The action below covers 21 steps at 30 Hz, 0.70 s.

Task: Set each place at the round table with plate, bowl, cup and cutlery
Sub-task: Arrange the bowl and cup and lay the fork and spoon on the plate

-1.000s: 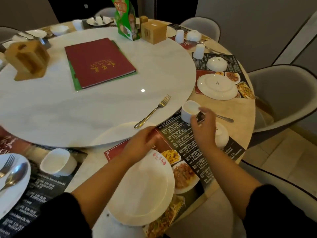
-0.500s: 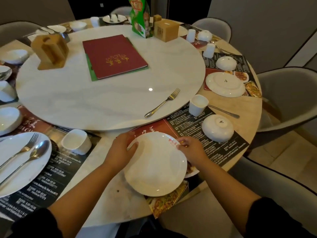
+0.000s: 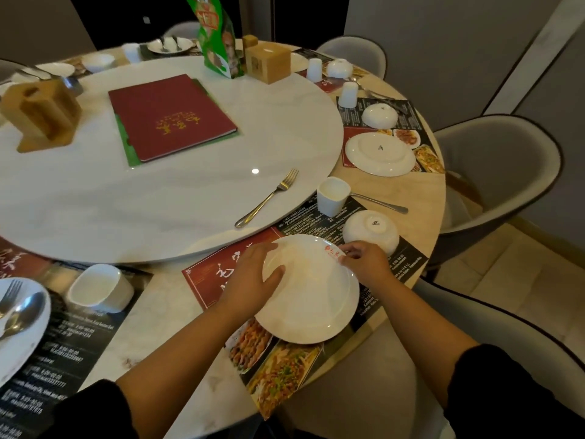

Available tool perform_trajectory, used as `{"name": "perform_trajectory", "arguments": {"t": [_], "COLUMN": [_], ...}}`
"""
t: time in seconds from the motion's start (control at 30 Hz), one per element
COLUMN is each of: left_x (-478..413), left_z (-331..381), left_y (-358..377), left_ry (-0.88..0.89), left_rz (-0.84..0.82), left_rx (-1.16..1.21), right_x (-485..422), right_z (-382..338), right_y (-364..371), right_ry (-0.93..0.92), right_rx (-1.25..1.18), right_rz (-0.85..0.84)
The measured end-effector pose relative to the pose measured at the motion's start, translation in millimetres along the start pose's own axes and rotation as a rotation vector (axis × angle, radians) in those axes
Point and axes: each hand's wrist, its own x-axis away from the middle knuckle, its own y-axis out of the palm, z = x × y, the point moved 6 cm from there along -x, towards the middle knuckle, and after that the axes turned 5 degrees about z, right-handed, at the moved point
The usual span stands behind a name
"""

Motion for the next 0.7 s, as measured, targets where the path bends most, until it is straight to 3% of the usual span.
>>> {"name": "perform_trajectory", "arguments": {"t": [0.17, 0.27, 0.37, 0.43, 0.57, 0.7], "left_x": [-19.5, -36.5, -58.1, -73.0, -95.4, -112.0], "left_z": [20.5, 37.8, 62.2, 81.2, 109.3, 104.0], "left_y": [15.5, 23.7, 43.1, 60.8, 99.4, 125.5], "left_ry": [0.07, 0.072, 0.093, 0.118, 0.082, 0.029], "left_rz": [-0.004, -0.018, -0.096, -0.155, -0.34, -0.421], "left_rx": [0.047, 0.094, 0.174, 0.188, 0.183, 0.158], "right_x": [2.7, 3.3, -7.4, -29.1, -58.6, -69.2], "right_z": [-2.9, -13.8, -16.5, -4.3, 22.9, 27.4], "right_y": [-4.1, -30.1, -65.9, -74.3, -57.7, -51.3], "right_ry": [-0.022, -0.185, -0.358, -0.367, -0.284, -0.352], "right_rx": [0.067, 0.173, 0.116, 0.172, 0.391, 0.37], "right_rz": [-0.055, 0.15, 0.322, 0.234, -0.133, -0.154]}}
